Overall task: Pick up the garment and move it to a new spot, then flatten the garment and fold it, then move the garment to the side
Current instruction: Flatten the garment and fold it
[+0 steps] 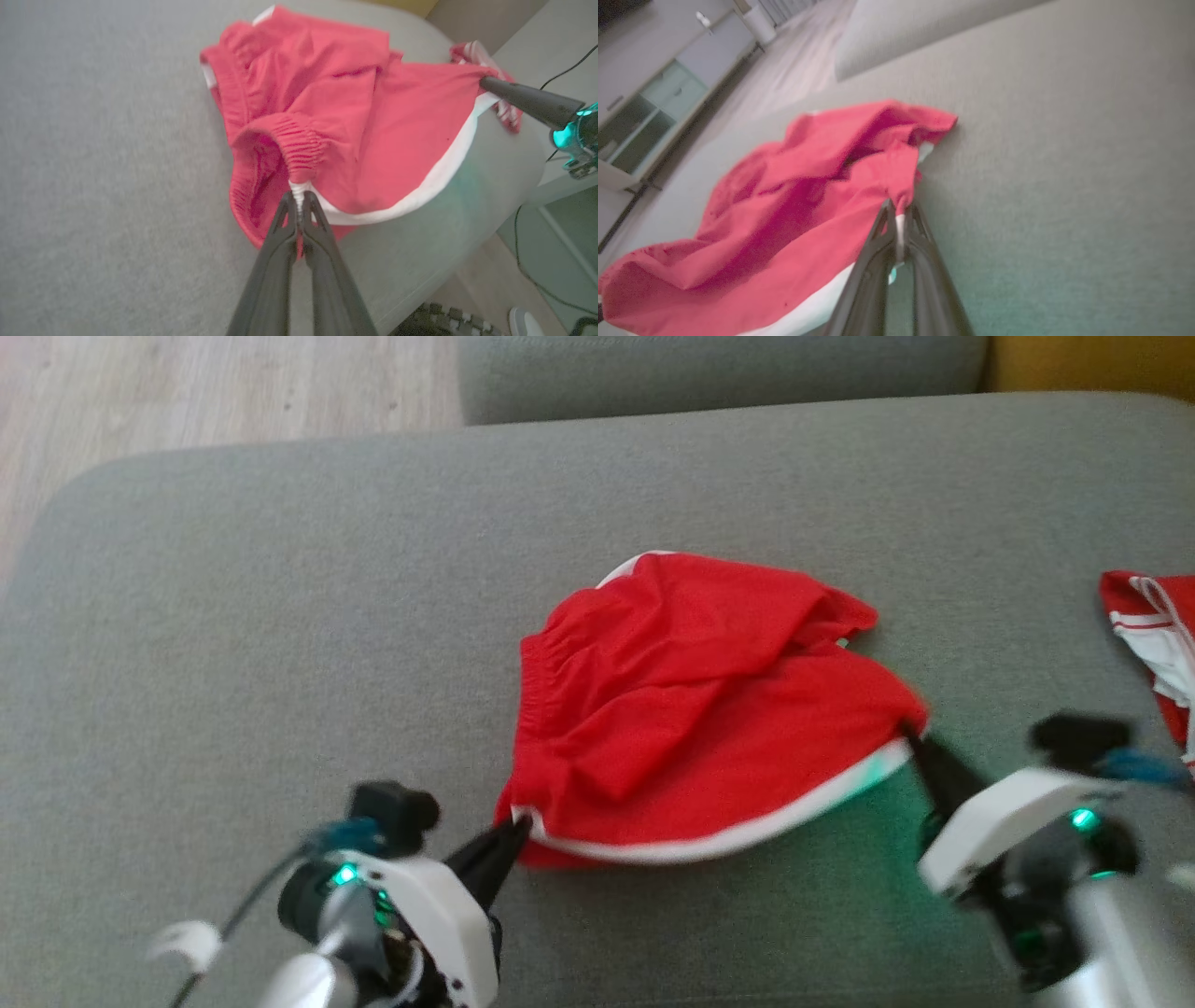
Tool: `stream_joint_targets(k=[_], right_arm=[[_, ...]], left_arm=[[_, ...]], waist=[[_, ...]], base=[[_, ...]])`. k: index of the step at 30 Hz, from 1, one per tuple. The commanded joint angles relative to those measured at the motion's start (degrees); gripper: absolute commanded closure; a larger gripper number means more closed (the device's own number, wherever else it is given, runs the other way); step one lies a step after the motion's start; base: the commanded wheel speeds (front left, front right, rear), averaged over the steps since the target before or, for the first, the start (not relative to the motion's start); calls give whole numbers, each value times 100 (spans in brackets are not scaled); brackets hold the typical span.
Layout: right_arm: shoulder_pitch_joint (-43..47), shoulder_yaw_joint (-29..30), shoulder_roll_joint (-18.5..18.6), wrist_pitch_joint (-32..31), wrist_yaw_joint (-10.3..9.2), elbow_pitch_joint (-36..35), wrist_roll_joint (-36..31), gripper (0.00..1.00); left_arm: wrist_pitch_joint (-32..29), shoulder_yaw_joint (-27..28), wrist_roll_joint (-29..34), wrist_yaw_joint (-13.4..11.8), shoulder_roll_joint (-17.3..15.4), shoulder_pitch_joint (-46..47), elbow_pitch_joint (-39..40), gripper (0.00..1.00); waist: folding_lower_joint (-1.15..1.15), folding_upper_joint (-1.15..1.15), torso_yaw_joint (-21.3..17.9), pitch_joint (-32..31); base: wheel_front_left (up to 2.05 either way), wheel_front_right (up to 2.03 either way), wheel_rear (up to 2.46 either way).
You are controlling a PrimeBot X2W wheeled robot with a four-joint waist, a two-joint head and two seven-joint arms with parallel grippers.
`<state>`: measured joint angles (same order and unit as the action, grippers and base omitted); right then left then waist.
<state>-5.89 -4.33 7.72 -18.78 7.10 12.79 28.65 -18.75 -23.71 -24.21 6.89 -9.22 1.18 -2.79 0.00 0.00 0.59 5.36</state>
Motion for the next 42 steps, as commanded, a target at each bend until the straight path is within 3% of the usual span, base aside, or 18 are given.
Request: stream_joint_targets(k=[1,7,12,15,18,24,29,33,37,40,42], right_arm=[[-11,-37,121,-14,39,-277,51,100],[291,792,336,-692,39,-2403,1140,100],[94,1688,174,-1363,39,-4041,1691,100],[-356,2065,72,-1839,39,-4637,1912,100],[-1085,2309,85,-2278,39,-4772,1918,100],[-2766,2284,244,-2935,39,-3939,1363,100],[-4063,1986,192,-2765,39,-2549,447,100],[-5182,1679,-17,-1960,39,-1420,-209,100],[-6206,1650,-218,-729,39,-309,-607,100],[-6428,1484,-320,136,39,696,-822,100],[-6269,1341,-296,374,39,1042,-819,100]], left_arm=[[-6,245,-45,16,-23,154,283,100],[-370,722,-967,-44,8,84,2121,100],[-828,976,-1734,-188,120,437,3555,100],[-1147,1170,-2042,-392,148,898,4033,100],[-1497,1331,-2287,-575,147,1586,4126,100],[-2103,1489,-2532,-800,82,3197,3269,100],[-1916,1490,-2032,-871,117,4592,1665,100],[-1024,1406,-1379,-754,249,5677,246,100],[349,1440,-860,-623,379,6670,-982,100],[1488,1422,-662,-569,497,7026,-2113,100],[1888,1277,-505,-521,524,6995,-2579,100]], waist=[[0,0,-50,-52],[0,0,-180,-142],[0,0,-293,-93],[0,0,-346,12],[0,0,-364,178],[0,0,-267,787],[0,0,-93,1379],[0,0,-40,1765],[0,0,-56,2061],[0,0,-79,2125],[0,0,-76,2132]], base=[[0,0,0],[0,0,0],[0,0,0],[0,0,0],[0,0,0],[0,0,0],[0,0,0],[0,0,0],[0,0,0],[0,0,0],[0,0,0]])
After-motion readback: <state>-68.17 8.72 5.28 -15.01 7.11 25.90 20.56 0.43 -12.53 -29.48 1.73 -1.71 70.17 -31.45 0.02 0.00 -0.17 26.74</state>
